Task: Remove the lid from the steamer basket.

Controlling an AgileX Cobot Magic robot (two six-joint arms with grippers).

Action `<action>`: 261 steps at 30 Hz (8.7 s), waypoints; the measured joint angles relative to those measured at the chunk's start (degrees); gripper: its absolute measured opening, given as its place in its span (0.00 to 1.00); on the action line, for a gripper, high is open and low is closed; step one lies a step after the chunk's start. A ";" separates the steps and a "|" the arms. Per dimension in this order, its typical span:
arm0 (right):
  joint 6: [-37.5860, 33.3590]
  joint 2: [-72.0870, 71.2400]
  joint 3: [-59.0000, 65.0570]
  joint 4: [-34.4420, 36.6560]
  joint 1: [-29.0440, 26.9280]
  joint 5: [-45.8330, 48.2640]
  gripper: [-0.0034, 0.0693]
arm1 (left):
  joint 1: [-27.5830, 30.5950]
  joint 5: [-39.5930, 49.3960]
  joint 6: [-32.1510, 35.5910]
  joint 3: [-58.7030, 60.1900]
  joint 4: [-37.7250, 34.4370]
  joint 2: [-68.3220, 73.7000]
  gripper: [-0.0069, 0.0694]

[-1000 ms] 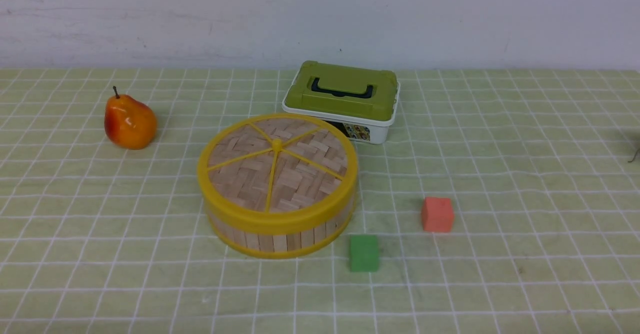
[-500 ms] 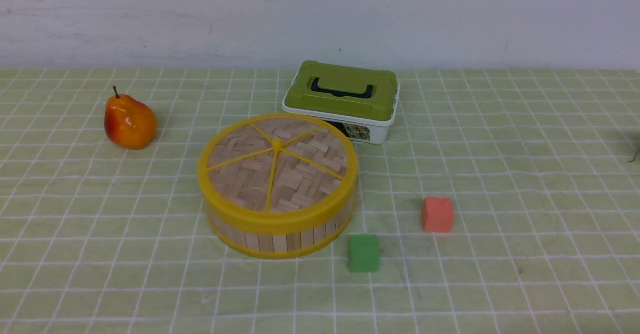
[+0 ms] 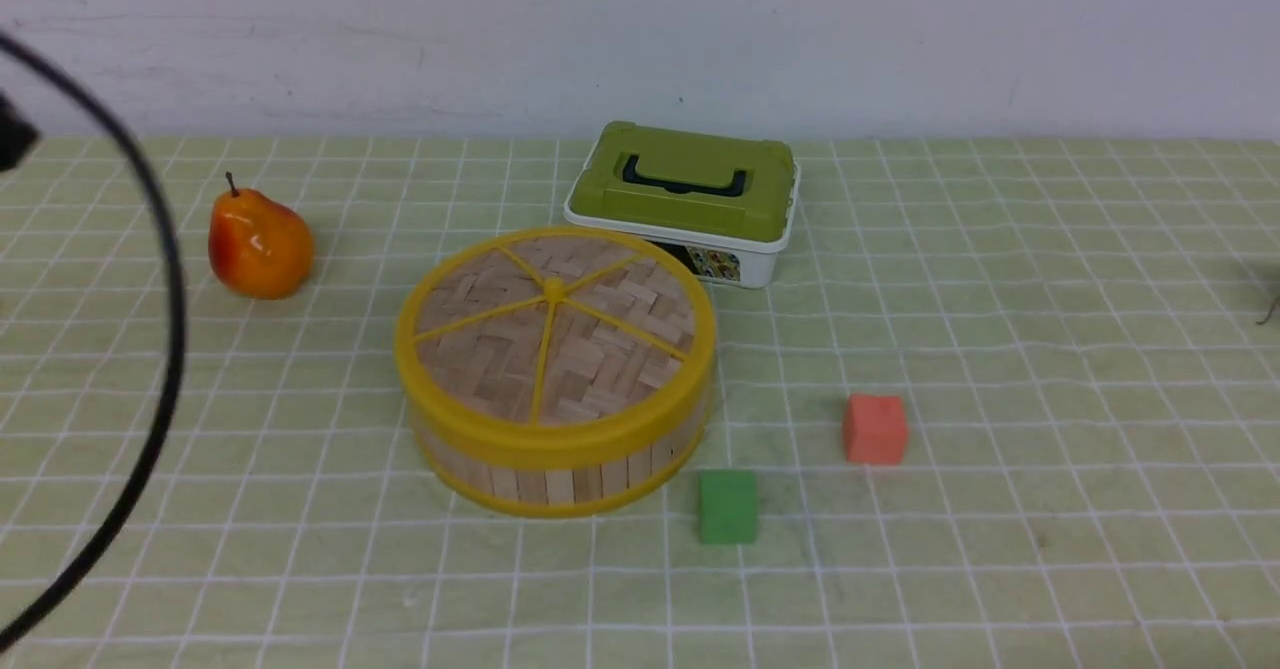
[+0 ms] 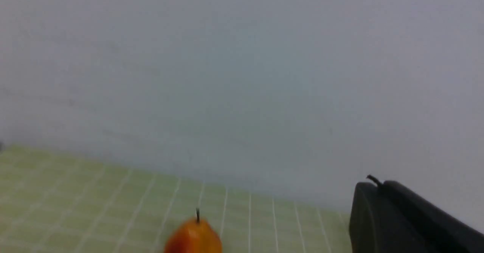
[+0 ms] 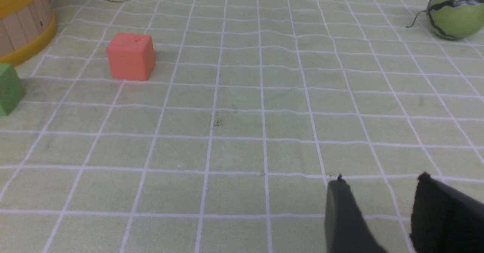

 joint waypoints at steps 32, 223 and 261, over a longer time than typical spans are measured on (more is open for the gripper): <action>0.00 0.00 0.00 0.00 0.00 0.00 0.38 | -19.50 68.26 -8.62 -56.74 16.10 45.34 0.07; 0.00 0.00 0.00 0.00 0.00 0.00 0.38 | 3.13 24.72 -23.38 33.31 24.79 -41.16 0.07; 0.00 0.00 0.00 0.00 0.00 0.00 0.38 | 3.13 30.53 -10.81 43.57 21.07 -58.39 0.07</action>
